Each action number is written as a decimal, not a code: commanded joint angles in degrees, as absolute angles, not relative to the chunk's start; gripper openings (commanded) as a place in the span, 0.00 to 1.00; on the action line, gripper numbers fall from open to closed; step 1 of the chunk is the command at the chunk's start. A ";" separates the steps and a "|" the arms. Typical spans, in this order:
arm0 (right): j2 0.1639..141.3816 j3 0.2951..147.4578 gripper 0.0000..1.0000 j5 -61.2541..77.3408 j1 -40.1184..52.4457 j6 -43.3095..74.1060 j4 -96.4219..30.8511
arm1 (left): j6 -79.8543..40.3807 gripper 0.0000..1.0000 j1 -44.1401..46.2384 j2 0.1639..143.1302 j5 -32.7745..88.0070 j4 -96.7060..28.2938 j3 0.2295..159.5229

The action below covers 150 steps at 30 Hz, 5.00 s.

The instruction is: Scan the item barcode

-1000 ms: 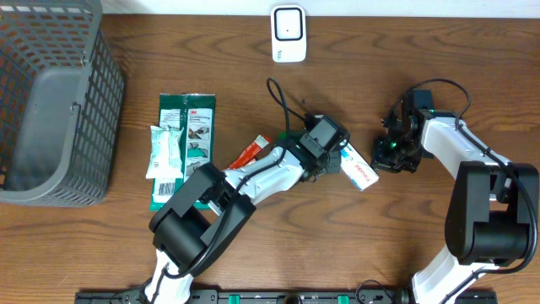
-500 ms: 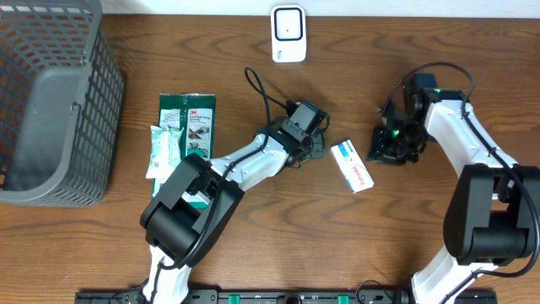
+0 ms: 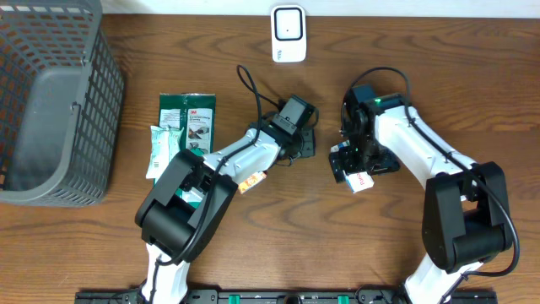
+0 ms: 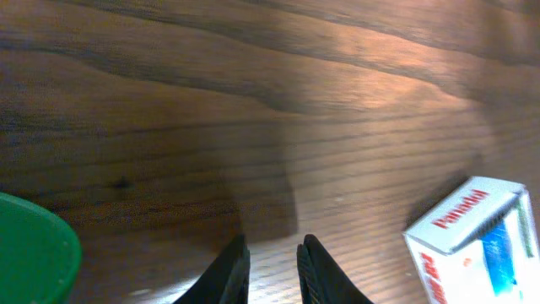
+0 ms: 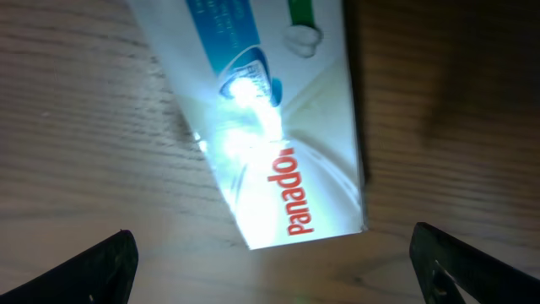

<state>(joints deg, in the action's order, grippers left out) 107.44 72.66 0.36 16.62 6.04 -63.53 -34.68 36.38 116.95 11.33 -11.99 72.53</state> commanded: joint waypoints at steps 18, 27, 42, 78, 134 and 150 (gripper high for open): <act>107.59 68.10 0.89 21.21 15.81 -5.61 -55.00 | -34.11 0.23 34.79 117.01 14.57 -13.06 72.42; 103.44 69.67 0.47 22.50 8.78 2.44 -59.16 | -30.44 0.23 34.79 117.03 18.81 -9.43 72.42; 102.48 55.61 0.01 22.11 -0.69 13.80 -33.78 | -30.70 0.24 38.54 119.17 18.83 -11.11 72.42; 101.21 53.67 0.01 28.47 1.37 10.72 -35.57 | -30.70 0.24 38.50 119.17 18.81 -15.42 72.42; 101.25 50.83 0.01 18.22 11.68 35.90 -32.36 | -33.74 0.25 42.59 121.51 25.06 -18.98 72.44; 101.25 50.83 0.01 12.25 12.08 35.05 -35.00 | -33.21 0.29 42.61 121.51 6.70 -13.13 72.44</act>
<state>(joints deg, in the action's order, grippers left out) 99.83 51.90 16.03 11.16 35.33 -34.39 -33.26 42.44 117.91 13.96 -13.63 73.97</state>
